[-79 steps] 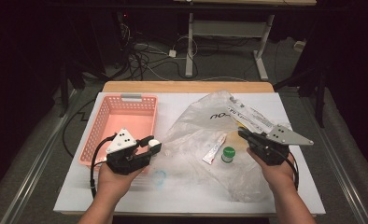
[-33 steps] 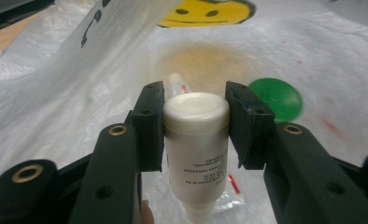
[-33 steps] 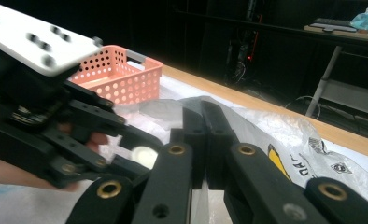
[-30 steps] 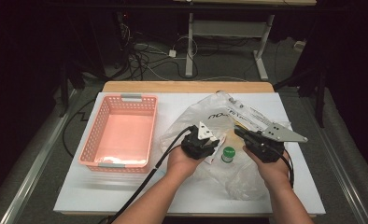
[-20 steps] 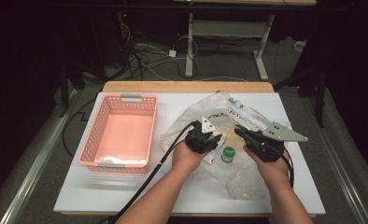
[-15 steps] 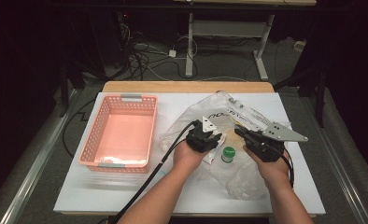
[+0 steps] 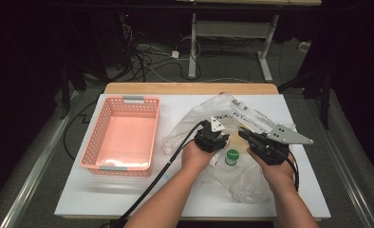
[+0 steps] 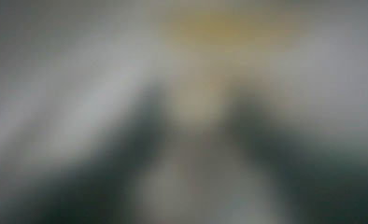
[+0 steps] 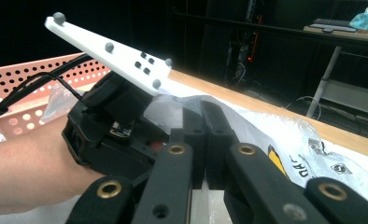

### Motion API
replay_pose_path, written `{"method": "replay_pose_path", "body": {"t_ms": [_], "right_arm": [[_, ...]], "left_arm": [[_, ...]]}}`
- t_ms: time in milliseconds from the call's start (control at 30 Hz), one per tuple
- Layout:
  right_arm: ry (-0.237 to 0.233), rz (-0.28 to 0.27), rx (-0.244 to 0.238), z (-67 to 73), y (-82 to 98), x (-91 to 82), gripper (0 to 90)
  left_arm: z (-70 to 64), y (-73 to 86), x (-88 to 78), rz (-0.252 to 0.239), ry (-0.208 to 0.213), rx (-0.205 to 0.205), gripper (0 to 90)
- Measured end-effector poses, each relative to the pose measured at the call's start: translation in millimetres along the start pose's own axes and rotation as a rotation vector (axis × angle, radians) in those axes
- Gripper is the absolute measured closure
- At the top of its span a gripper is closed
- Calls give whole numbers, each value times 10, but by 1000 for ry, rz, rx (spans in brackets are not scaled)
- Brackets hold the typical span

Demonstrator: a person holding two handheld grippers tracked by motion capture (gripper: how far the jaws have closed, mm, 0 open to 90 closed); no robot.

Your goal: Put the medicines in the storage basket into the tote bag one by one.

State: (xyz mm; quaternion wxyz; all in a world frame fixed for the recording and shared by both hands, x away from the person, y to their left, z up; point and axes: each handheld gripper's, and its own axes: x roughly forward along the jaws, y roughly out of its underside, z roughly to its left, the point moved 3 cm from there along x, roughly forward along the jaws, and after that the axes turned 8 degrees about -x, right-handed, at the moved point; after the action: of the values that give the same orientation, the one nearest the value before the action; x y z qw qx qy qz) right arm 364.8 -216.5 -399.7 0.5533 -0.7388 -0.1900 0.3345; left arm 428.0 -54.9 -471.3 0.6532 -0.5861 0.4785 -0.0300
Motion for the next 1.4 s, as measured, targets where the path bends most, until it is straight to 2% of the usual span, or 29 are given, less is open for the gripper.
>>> {"method": "replay_pose_path", "body": {"t_ms": [67,233,400,567,733,833,1000,1167,1267,1400], "right_arm": [[-1,0,0,1,0,-2,900],[-1,1,3,-3,2,-15,900],[-4,1,3,6,1,-21,900],[1,2,1,12,-5,-31,900],[0,6,-6,24,-3,-28,900],[-4,8,-12,30,1,-25,900],[-2,13,-8,38,6,-30,900],[1,18,-11,41,17,-29,900],[-3,23,-12,46,27,-27,900],[1,26,-11,41,34,-31,900]], "left_arm": [[7,-12,9,-6,-3,-12,562],[29,-31,-49,-3,8,-32,416],[0,-5,-241,-28,35,-24,394],[-23,118,-486,-50,67,-16,394],[-47,339,-697,-41,86,-1,390],[-50,494,-788,-20,81,13,388],[-14,762,-861,51,73,16,368],[62,927,-862,115,64,-19,284],[98,968,-812,175,60,-48,182],[150,974,-754,185,29,-83,102]]}}
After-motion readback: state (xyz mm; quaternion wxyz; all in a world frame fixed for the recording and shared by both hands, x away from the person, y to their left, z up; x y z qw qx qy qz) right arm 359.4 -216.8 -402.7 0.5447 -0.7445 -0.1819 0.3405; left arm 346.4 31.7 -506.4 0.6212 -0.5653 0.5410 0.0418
